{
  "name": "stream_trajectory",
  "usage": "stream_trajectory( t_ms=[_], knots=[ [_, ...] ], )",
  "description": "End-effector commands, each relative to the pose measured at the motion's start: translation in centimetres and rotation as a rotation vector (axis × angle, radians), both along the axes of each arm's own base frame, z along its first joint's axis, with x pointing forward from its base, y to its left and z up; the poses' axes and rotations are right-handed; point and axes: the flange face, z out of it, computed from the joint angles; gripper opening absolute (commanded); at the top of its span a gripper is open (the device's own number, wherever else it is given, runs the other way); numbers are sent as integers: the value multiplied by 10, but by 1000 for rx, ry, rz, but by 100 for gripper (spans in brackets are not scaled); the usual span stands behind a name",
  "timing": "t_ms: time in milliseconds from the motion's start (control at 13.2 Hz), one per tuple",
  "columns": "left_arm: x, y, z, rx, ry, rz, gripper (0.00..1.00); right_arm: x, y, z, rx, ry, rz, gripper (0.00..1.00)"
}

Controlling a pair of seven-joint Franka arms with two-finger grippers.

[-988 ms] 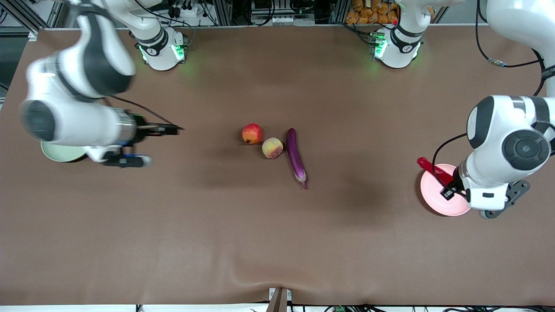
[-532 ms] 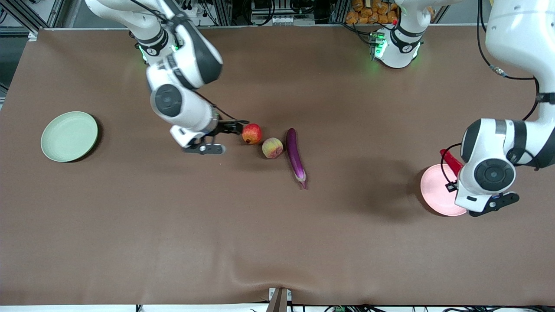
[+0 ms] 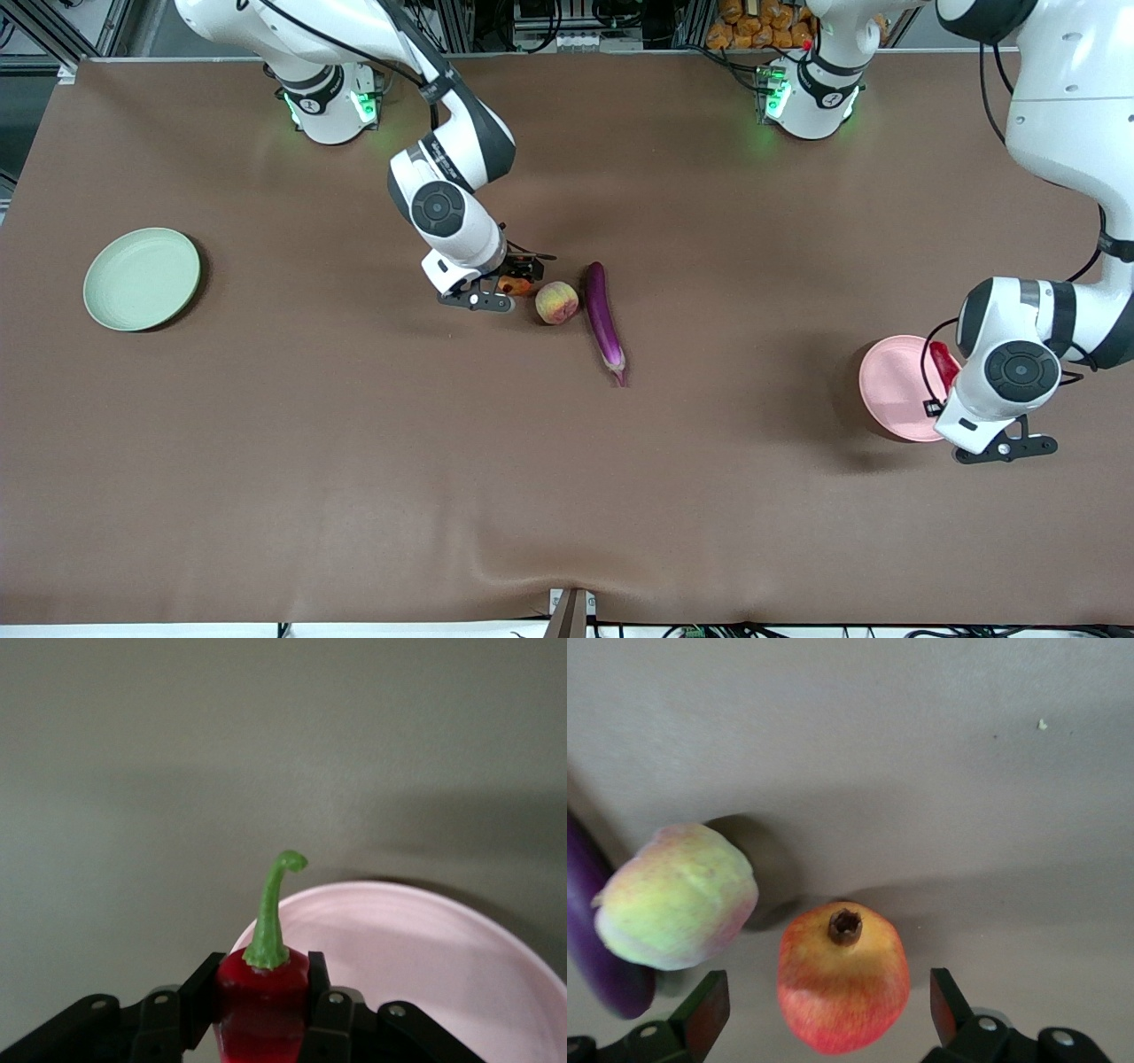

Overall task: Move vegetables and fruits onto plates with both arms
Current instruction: 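Open the left gripper over the plate while the right gripper grasps the pomegranate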

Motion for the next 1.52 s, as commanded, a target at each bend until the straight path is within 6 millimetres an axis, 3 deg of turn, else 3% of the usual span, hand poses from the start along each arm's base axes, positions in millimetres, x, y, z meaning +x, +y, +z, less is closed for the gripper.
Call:
stream_trajectory(
  t_ms=[0,76,152,304,380,456,532,608,836,912,1064,1216,1292,1444],
  knots=[
    [11,-4,-1,2,-32,-29,42,-6,-1,-10,-17,-20,-18,100],
    [12,-5,-1,1,-33,-28,67,-10,-3,-16,-18,-27,-22,100],
    [11,-5,-2,3,-27,-38,100,-15,-4,-25,-21,-31,-20,100],
    [10,-5,-2,4,-25,-37,100,-20,-2,-47,-23,-41,-23,100],
    [10,-5,0,4,-26,-39,100,-22,3,-48,-19,-47,-19,93],
    [10,-5,3,7,-30,-38,100,-22,4,-47,-20,-47,-30,69],
    [11,-3,5,7,-32,-33,100,-22,8,-45,-24,-40,-90,11],
    [11,-2,10,10,-36,-30,100,-19,12,-40,-36,-34,-209,0],
    [8,-1,66,35,-41,9,100,-9,13,-23,-44,-13,-252,0],
    [6,-2,87,42,-47,20,100,-1,5,-5,-67,23,-257,0],
    [-3,-34,106,-17,19,62,100,17,-37,42,-117,86,-267,0],
    [-14,-71,112,-75,92,82,100,32,-88,78,-208,78,-153,0],
    [-17,-87,114,-93,117,75,100,36,-106,93,-214,75,-123,0],
    [-19,-110,129,-161,123,141,100,49,-166,114,-189,114,-44,0]
  ],
)
